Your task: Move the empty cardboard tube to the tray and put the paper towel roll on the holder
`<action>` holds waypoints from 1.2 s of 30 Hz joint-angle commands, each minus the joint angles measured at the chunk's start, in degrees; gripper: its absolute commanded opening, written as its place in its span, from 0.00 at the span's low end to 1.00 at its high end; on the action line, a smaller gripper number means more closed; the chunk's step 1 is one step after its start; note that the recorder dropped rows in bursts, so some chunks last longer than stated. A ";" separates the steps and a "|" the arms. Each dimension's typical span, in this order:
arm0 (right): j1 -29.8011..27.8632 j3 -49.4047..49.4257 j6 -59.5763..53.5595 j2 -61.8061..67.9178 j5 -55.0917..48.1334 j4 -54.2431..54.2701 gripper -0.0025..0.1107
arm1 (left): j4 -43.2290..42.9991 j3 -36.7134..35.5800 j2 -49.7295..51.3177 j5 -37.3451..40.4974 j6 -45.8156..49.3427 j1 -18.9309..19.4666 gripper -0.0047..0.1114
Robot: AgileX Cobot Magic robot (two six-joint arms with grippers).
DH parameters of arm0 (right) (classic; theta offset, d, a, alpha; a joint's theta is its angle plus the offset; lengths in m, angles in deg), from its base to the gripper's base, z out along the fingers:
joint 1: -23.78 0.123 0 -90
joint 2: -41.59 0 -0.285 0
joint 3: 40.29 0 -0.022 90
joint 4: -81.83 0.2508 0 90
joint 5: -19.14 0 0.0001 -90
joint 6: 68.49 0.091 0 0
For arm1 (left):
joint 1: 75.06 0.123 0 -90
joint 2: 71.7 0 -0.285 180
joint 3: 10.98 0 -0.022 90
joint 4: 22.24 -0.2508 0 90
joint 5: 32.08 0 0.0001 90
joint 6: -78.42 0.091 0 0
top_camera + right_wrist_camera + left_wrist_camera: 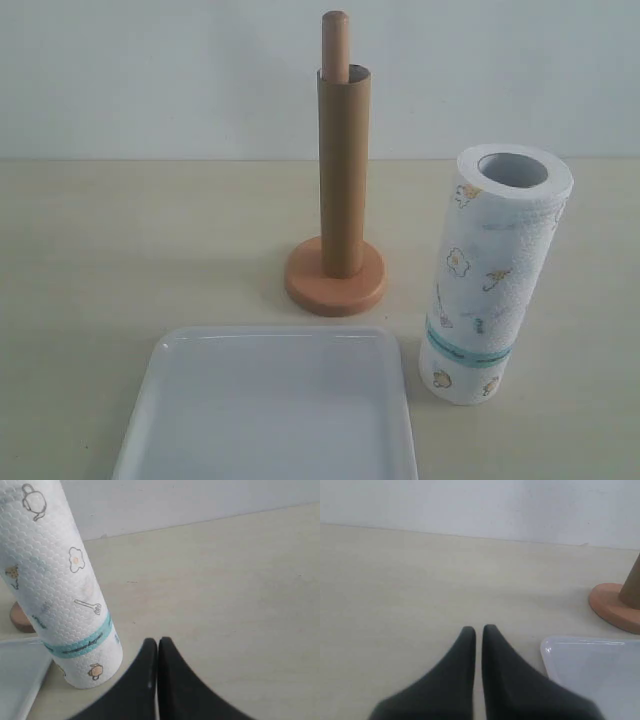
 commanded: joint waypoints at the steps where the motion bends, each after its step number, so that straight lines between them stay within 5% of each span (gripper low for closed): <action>1: 0.09 0.01 -0.14 -0.27 0.13 -0.14 0.02 | -0.14 -0.23 -0.31 -0.41 -0.18 0.23 0.08; 14: 0.09 0.01 -0.14 -0.27 0.13 -0.14 0.02 | 1.36 0.17 -0.31 -2.28 -0.18 0.23 0.08; 22: 0.09 0.01 -0.14 -0.27 0.13 -0.14 0.02 | 4.32 12.59 -0.31 -6.11 -0.28 0.23 0.08; 29: 0.09 0.01 -0.14 -0.27 0.13 -0.14 0.02 | 4.61 13.73 -0.31 -19.96 -0.63 0.23 0.08; 36: 0.09 0.01 -0.14 -0.27 0.13 -0.14 0.02 | 6.33 13.73 -0.15 -40.68 -13.83 0.23 0.08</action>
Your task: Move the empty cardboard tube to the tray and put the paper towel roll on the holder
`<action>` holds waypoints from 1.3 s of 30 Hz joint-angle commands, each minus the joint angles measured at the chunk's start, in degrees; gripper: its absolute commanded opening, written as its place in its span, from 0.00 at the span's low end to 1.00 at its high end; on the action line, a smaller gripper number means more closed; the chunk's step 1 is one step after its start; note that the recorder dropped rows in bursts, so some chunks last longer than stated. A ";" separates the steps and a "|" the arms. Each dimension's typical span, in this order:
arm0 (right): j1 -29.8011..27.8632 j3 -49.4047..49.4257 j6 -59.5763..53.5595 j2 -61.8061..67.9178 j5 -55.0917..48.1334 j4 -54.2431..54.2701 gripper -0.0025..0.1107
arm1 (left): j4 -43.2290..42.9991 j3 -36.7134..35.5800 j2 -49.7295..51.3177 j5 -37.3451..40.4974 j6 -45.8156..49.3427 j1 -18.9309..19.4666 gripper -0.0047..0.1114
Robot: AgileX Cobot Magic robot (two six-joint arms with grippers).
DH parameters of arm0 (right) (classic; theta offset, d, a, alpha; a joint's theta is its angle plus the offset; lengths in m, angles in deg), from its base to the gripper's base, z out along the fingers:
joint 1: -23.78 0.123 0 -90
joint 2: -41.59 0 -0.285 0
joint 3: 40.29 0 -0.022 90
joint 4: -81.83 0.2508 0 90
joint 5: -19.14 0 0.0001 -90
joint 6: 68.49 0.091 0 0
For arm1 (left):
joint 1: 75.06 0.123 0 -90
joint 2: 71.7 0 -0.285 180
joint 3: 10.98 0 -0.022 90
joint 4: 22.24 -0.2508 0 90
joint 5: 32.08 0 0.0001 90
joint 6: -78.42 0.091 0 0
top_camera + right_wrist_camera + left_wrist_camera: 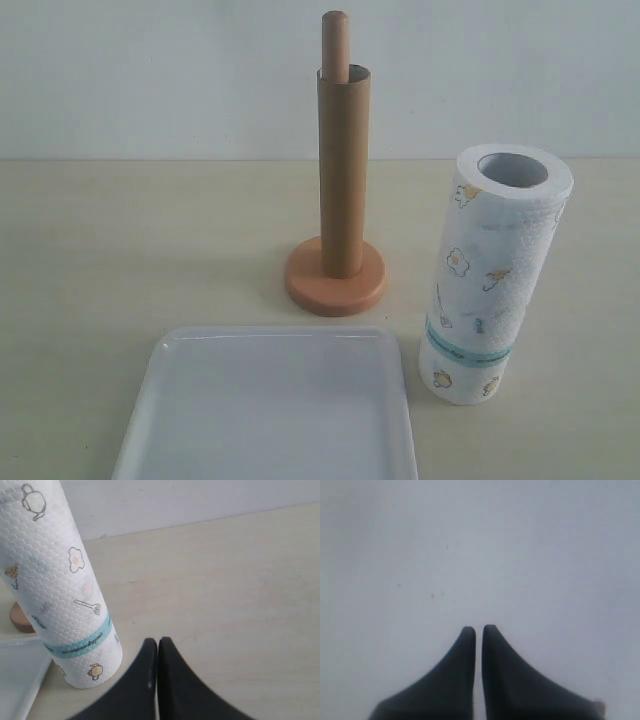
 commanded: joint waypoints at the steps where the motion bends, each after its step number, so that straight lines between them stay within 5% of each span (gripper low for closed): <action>1: 0.09 0.01 -0.14 -0.27 0.13 -0.14 0.02 | 0.98 0.34 0.58 -18.70 -7.30 0.23 0.08; 4: 0.09 0.01 -0.14 -0.27 0.13 -0.14 0.02 | -0.45 2.63 7.26 -35.07 -7.71 0.23 0.08; 7: 0.09 0.01 -0.14 -0.27 0.13 -0.14 0.02 | -8.44 10.13 20.52 -33.55 -7.32 0.23 0.08; 10: 0.09 0.01 -0.14 -0.27 0.13 -0.14 0.02 | -26.40 16.83 39.84 -33.94 -11.90 0.23 0.08; 13: 0.09 0.01 -0.14 -0.27 0.13 -0.14 0.02 | -29.13 16.99 55.45 -35.85 -20.11 0.23 0.08; 18: 0.09 0.01 -0.14 -0.27 0.13 -0.14 0.02 | -50.97 17.46 80.48 -51.51 -16.68 0.23 0.08; 22: 0.09 0.01 -0.14 -0.27 0.13 -0.14 0.02 | -47.09 18.04 90.68 -59.77 -16.29 -0.78 0.15; 30: 0.09 0.01 -0.14 -0.27 0.26 -0.14 0.02 | -52.19 27.28 100.89 -56.00 -15.85 -5.85 0.72; 34: 0.09 0.01 -0.14 -0.27 0.26 -0.14 0.02 | -51.82 32.74 104.56 -49.22 -12.70 -10.07 0.74; 39: 0.09 0.01 -0.14 -0.27 0.26 -0.14 0.02 | -48.13 37.21 108.95 -49.87 -12.46 -13.63 0.74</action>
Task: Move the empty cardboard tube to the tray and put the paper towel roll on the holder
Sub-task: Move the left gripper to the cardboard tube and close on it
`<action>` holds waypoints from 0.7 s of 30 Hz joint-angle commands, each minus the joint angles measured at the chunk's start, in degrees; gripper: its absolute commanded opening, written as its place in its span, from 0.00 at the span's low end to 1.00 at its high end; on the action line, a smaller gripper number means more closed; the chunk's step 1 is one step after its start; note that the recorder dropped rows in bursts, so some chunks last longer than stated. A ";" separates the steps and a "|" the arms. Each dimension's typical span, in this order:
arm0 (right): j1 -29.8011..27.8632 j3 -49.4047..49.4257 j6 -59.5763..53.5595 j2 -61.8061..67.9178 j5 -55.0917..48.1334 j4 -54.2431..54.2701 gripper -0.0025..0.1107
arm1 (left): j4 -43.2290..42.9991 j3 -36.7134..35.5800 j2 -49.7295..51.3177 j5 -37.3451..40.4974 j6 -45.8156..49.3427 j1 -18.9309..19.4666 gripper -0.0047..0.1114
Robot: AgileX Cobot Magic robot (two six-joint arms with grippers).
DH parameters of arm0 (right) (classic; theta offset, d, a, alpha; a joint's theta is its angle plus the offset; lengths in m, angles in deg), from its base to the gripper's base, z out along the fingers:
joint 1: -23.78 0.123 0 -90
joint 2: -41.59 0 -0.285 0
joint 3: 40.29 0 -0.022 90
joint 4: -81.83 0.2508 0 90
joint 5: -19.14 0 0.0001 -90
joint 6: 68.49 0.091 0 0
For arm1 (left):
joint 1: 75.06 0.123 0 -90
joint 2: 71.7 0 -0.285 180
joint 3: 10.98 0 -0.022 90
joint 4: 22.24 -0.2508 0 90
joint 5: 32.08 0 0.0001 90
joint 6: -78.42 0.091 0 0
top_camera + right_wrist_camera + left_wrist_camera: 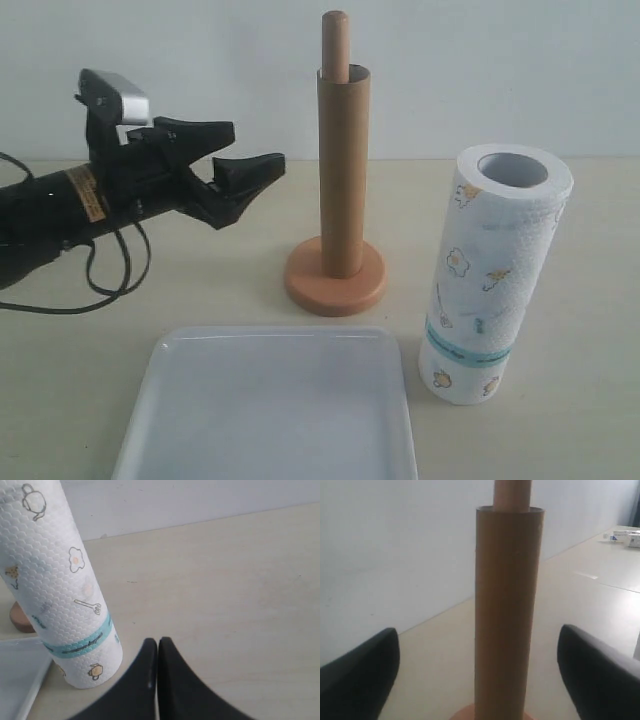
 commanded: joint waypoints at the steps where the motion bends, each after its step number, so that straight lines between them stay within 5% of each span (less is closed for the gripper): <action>1: 0.09 0.01 -0.14 -0.27 0.26 -0.14 0.02 | 3.51 3.16 3.23 0.57 0.55 -2.95 0.74; 21: 0.09 0.01 -0.14 -0.27 0.26 -0.14 0.02 | 4.98 9.17 15.59 -3.75 3.51 -4.90 0.74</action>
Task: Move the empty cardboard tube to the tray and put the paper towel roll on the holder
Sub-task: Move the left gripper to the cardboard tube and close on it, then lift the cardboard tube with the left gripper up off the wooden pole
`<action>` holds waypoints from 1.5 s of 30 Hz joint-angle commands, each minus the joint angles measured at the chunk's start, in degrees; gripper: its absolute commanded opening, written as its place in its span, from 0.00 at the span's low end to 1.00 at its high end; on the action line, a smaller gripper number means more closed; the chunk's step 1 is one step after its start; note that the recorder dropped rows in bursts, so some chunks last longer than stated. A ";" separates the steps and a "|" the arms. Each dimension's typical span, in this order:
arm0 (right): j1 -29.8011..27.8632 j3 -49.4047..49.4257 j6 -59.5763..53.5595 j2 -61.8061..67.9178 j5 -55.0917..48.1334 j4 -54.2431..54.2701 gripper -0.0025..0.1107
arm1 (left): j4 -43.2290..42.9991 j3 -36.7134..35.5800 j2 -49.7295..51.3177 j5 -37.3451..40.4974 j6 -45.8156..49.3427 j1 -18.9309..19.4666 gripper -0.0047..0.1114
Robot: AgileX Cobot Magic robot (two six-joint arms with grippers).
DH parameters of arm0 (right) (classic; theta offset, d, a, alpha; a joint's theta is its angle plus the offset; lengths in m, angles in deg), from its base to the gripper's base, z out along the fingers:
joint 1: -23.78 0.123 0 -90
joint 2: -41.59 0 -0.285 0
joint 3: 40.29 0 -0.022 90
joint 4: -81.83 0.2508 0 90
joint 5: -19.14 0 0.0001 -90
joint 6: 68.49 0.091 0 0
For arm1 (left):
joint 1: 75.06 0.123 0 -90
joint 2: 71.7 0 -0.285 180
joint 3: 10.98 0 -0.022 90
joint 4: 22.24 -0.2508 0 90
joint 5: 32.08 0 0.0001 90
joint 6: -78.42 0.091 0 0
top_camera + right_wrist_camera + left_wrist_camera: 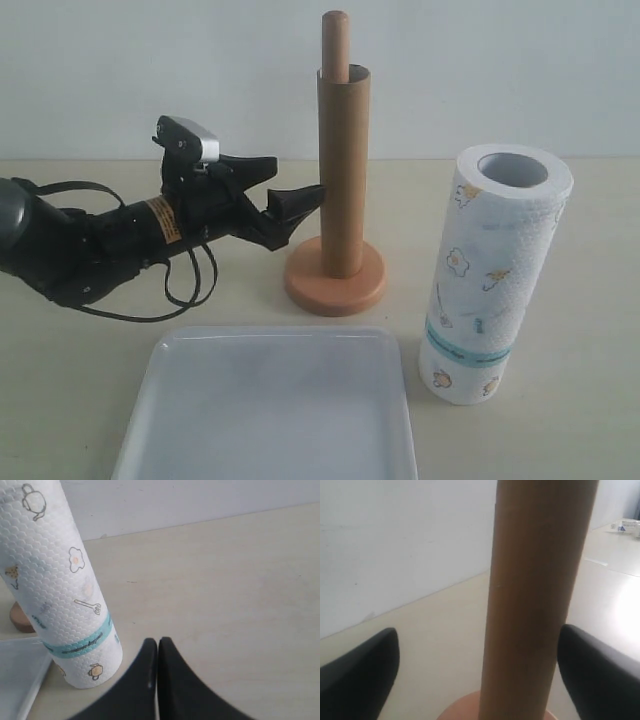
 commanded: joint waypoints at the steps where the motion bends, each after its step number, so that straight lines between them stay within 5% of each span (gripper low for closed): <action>1: 0.09 0.01 -0.14 -0.27 0.26 -0.14 0.02 | -0.98 0.33 0.85 -2.09 0.91 -1.11 0.74; 14: 0.09 0.01 -0.14 -0.27 0.26 -0.14 0.02 | 3.79 0.63 0.97 -2.31 6.99 -5.38 0.74; 32: 0.09 0.01 -0.14 -0.27 0.26 -0.14 0.02 | 2.35 9.41 6.32 -1.67 1.76 -6.70 0.72; 35: 0.09 0.01 -0.14 -0.27 0.26 -0.14 0.02 | 3.19 9.44 6.32 -1.67 1.76 -6.70 0.60; 42: 0.09 0.01 -0.14 -0.27 0.26 -0.14 0.02 | 3.93 9.44 6.22 -5.04 1.87 -6.70 0.08; 45: 0.09 0.01 -0.14 -0.27 0.26 -0.14 0.02 | 3.93 9.44 5.45 -5.35 2.17 -6.70 0.08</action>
